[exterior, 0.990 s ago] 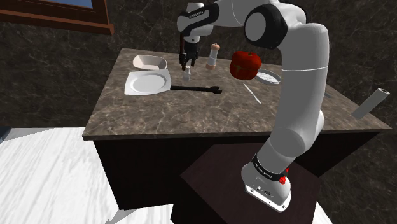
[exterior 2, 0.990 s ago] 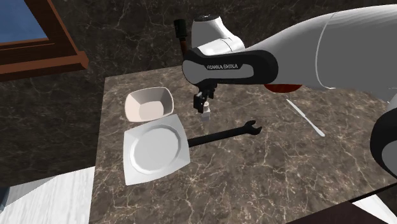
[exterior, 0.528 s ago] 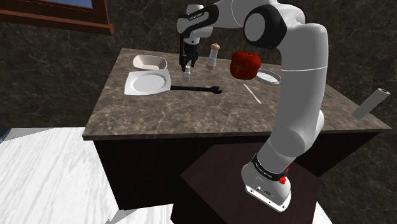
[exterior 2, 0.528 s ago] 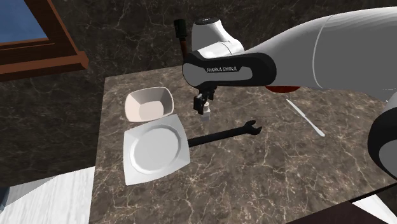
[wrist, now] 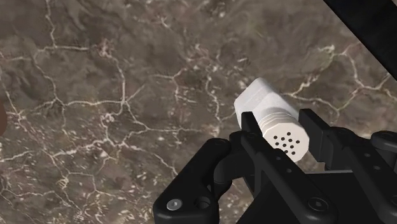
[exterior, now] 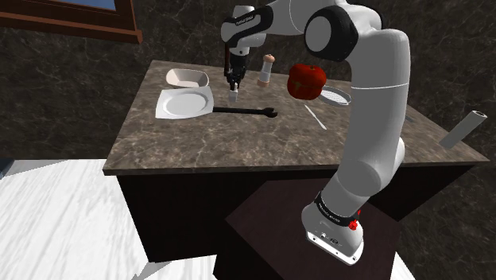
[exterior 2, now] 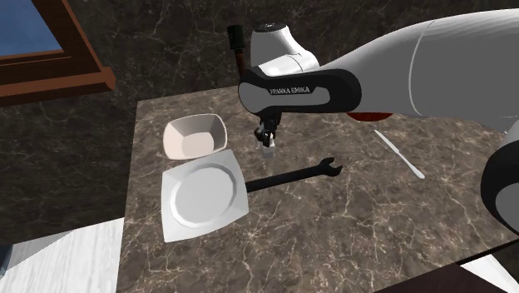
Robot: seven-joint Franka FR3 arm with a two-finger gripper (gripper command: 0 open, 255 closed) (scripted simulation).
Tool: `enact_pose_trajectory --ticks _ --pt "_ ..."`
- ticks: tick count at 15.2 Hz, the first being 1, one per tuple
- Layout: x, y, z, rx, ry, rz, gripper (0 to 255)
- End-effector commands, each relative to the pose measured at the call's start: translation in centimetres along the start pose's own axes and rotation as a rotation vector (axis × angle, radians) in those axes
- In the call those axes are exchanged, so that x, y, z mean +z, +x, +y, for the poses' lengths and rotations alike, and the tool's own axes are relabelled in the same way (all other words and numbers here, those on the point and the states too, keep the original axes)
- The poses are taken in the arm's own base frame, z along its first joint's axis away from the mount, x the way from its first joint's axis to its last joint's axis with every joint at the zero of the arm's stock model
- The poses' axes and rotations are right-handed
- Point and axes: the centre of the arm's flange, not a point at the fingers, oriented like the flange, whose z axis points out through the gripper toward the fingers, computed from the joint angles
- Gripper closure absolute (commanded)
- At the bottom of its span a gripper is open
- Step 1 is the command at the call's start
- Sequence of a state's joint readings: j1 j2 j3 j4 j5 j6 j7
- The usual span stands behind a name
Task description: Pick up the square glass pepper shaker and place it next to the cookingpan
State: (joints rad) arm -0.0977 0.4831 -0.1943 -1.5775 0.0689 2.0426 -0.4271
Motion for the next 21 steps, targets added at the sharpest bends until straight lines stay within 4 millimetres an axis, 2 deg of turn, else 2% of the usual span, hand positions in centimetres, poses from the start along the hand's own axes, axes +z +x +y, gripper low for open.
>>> enact_pose_trajectory --ticks 1,4,21 --pt "0.0 0.0 0.0 0.000 0.000 0.000 255" --pt "0.0 0.0 0.0 0.000 0.000 0.000 255" --pt "-8.9 -0.2 0.2 0.000 0.000 0.000 255"
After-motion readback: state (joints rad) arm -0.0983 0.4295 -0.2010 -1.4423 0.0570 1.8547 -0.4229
